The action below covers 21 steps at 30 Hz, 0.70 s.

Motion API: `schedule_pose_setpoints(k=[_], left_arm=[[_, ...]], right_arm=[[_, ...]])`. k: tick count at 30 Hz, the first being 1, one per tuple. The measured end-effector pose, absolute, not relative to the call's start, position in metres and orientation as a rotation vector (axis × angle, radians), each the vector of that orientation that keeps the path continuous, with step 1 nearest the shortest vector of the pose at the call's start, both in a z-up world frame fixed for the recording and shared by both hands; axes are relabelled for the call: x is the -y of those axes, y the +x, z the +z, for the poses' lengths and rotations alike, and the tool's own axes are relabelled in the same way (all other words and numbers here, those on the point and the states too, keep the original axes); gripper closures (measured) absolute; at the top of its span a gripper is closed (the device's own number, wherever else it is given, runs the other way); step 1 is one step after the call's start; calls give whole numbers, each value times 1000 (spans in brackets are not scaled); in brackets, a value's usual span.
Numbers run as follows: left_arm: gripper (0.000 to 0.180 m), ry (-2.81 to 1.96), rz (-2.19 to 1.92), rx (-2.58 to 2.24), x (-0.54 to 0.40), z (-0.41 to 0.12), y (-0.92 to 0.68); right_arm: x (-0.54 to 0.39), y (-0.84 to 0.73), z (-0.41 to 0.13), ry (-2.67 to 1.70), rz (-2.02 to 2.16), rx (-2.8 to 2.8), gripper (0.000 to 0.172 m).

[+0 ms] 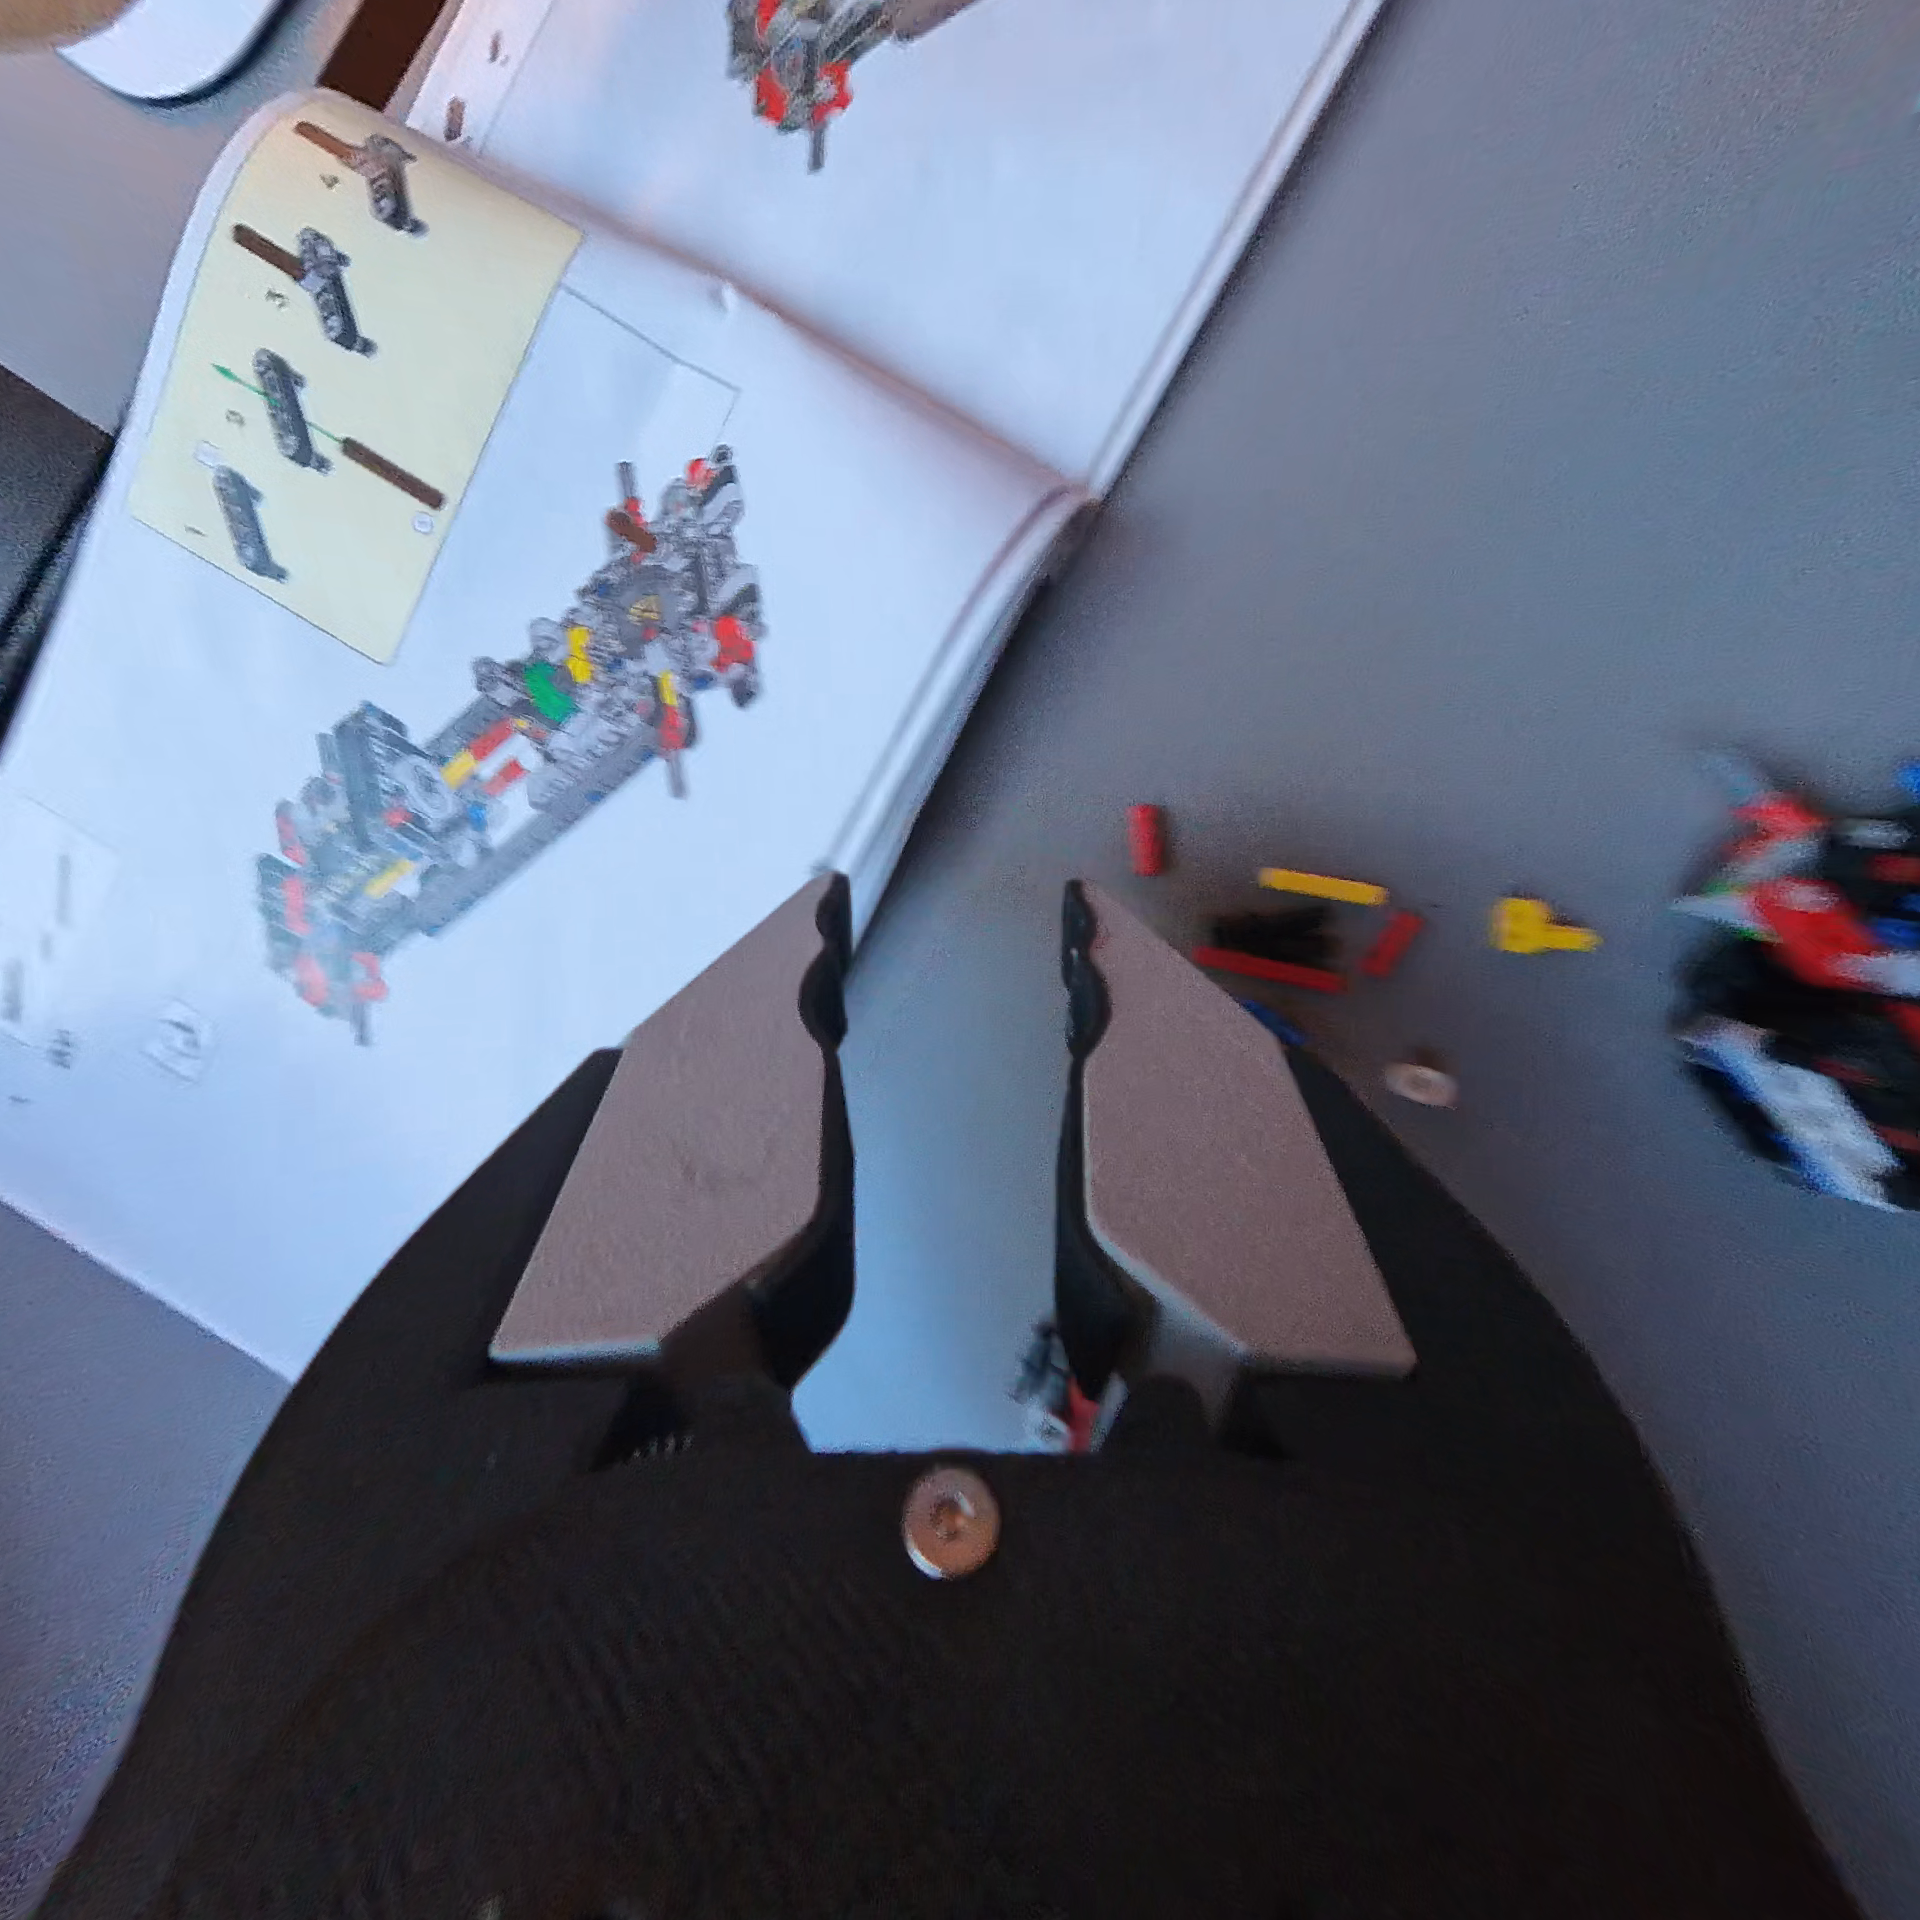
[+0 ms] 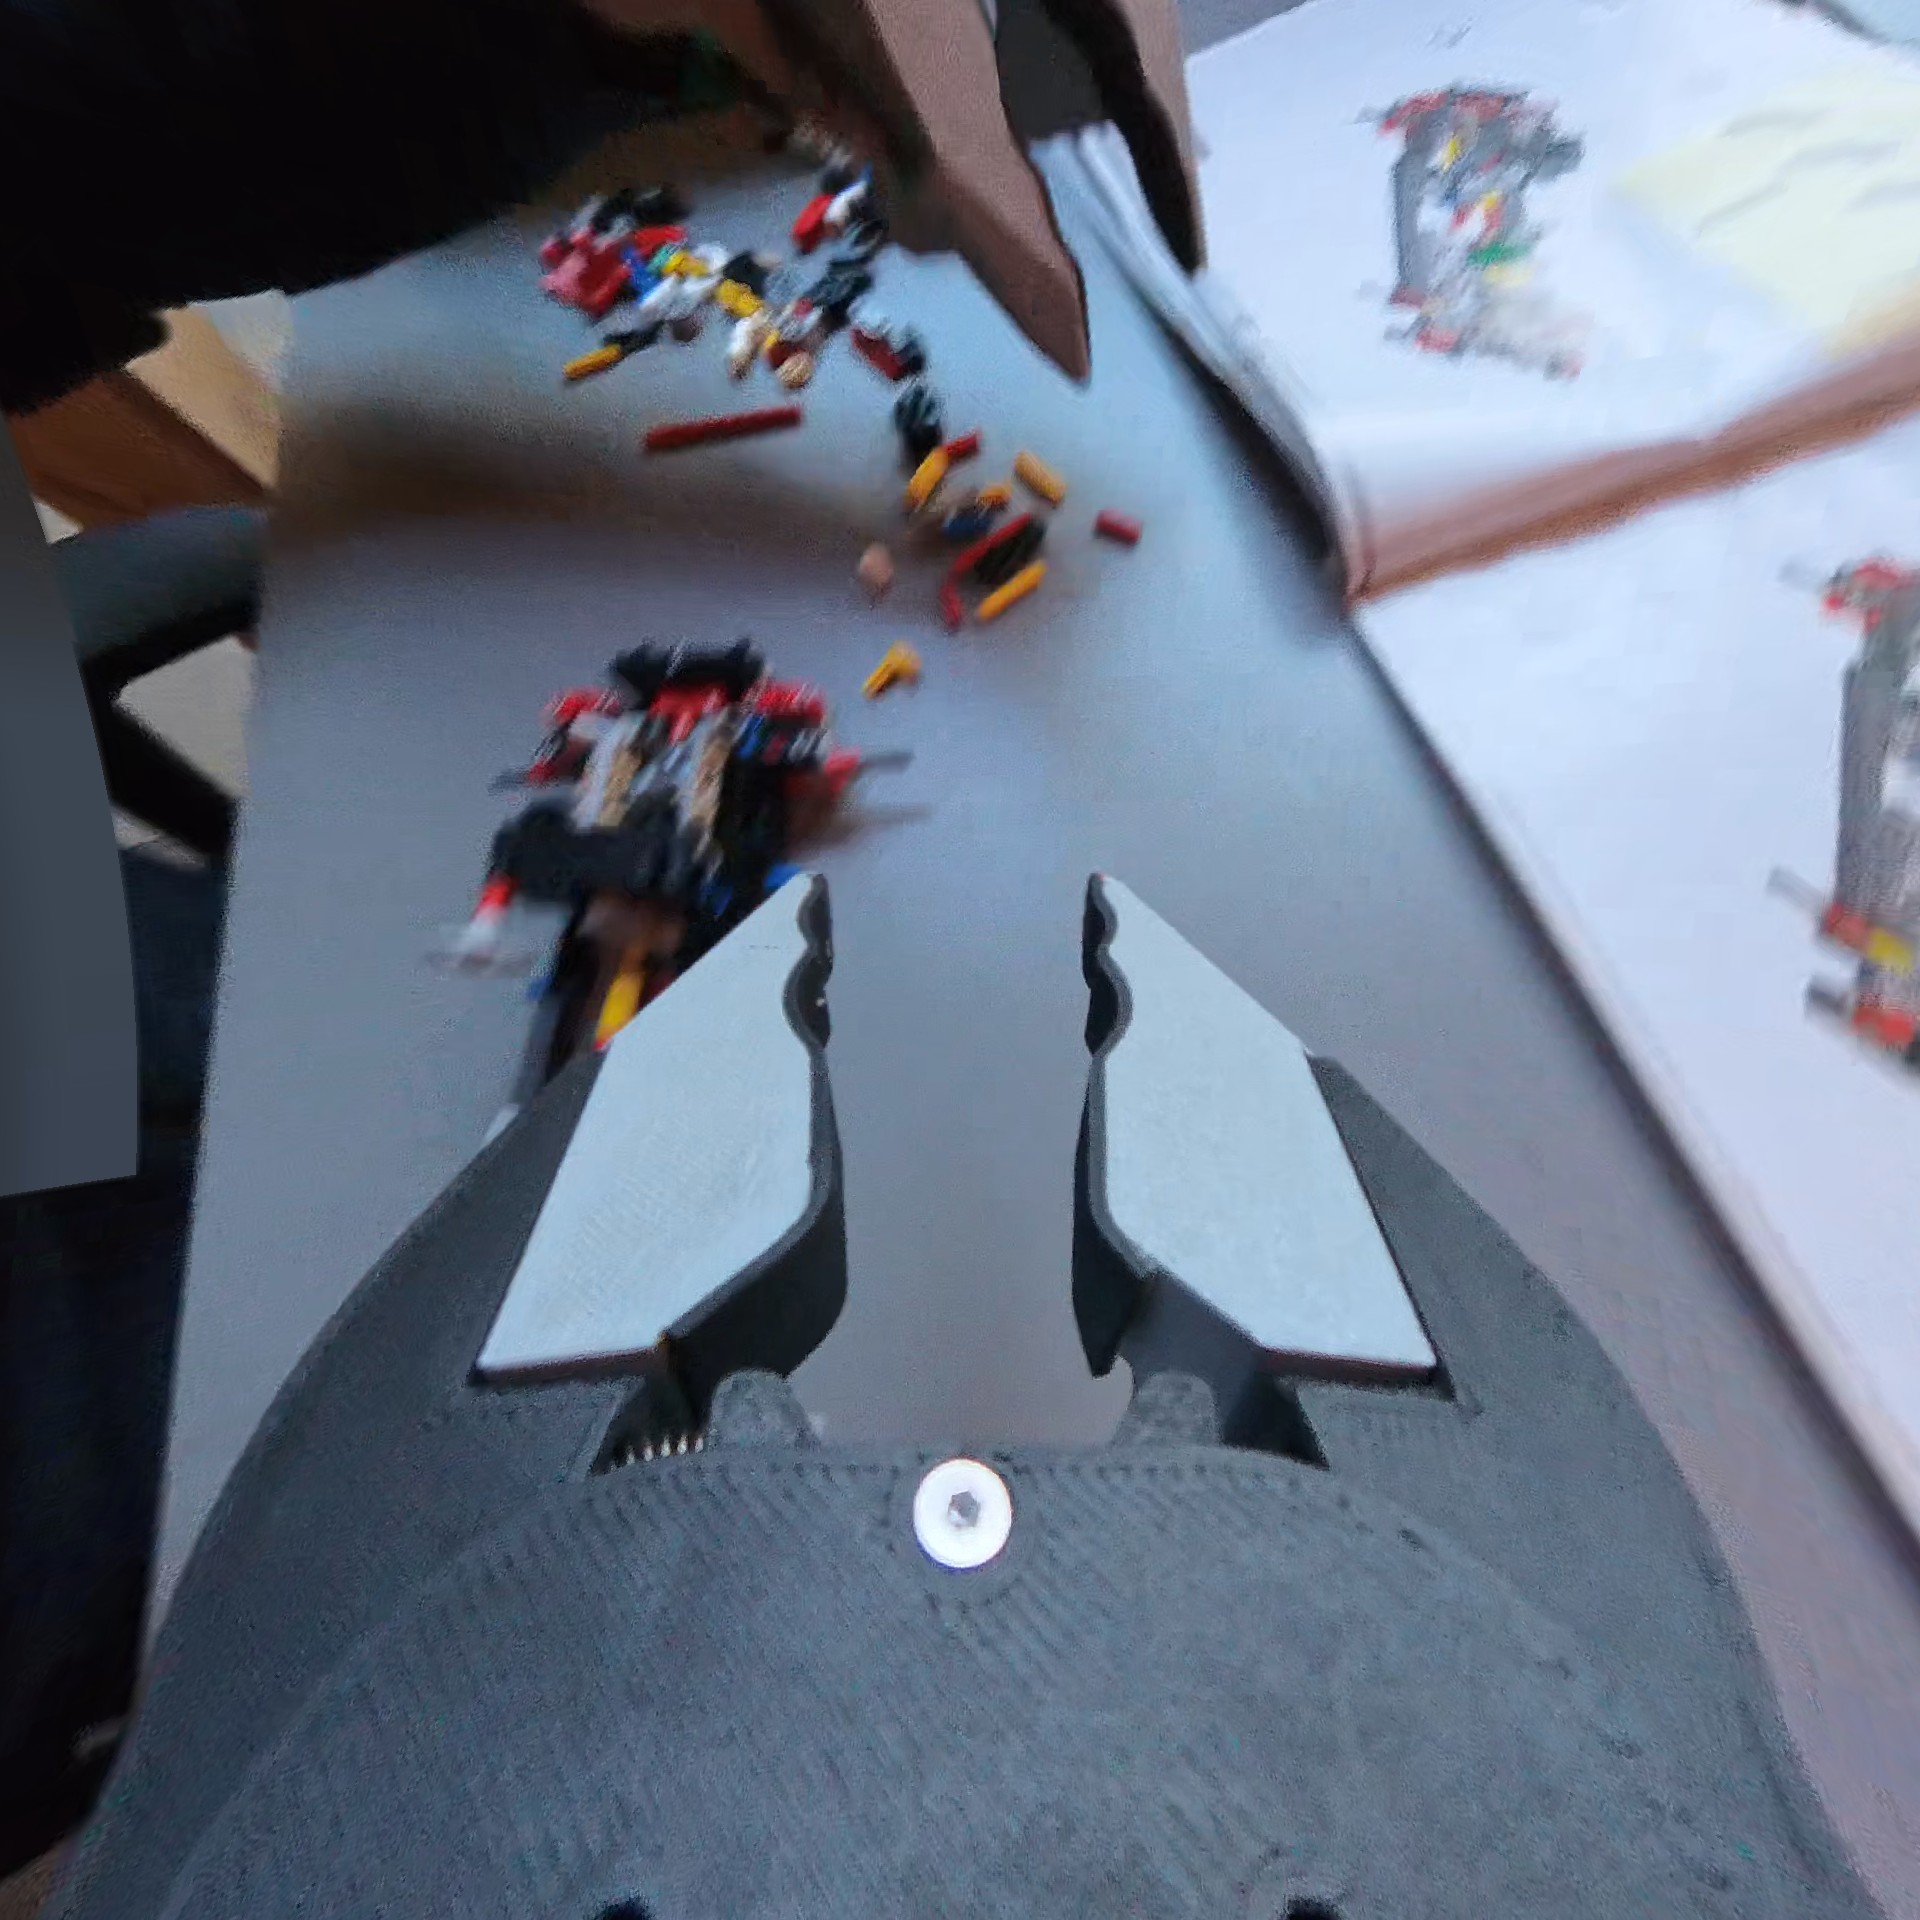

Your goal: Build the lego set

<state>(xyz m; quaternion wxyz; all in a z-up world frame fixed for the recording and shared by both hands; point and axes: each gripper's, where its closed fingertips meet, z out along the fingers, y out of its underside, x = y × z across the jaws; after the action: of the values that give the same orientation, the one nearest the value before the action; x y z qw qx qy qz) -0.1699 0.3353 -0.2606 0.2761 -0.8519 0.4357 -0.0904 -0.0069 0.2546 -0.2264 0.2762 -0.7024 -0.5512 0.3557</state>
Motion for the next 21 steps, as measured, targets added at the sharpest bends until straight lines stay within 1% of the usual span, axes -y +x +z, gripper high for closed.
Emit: schedule_pose_setpoints(k=[3, 5, 6, 8, 9, 11, 12, 14, 16, 18, 19, 21], left_arm=[[138, -2232, -433, -1165, -283, -233, -153], [129, -2250, -464, -1188, -239, -227, -145], [128, -2284, -499, -1198, -216, -230, -140], [142, -2345, -652, -1221, -170, -240, -121], [141, -2379, -693, -1226, -155, -249, -114], [124, -2453, -650, -1213, -147, -271, -111], [121, -2477, -672, -1212, -144, -278, -107], [119, -2463, -734, -1178, -146, -280, -92], [120, -2459, -750, -1189, -145, -281, -79], [115, -2446, -686, -1205, -147, -282, -71], [111, -2435, -705, -1211, -144, -282, -64], [110, -2405, -813, -1211, -134, -279, -48]], right_arm=[[-222, 55, -231, -1890, 864, 1469, 109], [-206, 92, -233, -1906, 820, 1393, 108], [-196, 107, -232, -1920, 847, 1349, 108], [-171, 129, -234, -1954, 950, 1291, 111], [-157, 135, -238, -1969, 1000, 1292, 115], [-139, 139, -252, -2000, 1003, 1311, 115], [-132, 136, -259, -2006, 994, 1334, 115], [-126, 128, -272, -2018, 969, 1372, 120], [-123, 125, -279, -2019, 942, 1421, 118], [-127, 134, -279, -2024, 915, 1407, 118], [-130, 143, -279, -2032, 898, 1395, 118], [-141, 168, -280, -2064, 875, 1328, 119]])
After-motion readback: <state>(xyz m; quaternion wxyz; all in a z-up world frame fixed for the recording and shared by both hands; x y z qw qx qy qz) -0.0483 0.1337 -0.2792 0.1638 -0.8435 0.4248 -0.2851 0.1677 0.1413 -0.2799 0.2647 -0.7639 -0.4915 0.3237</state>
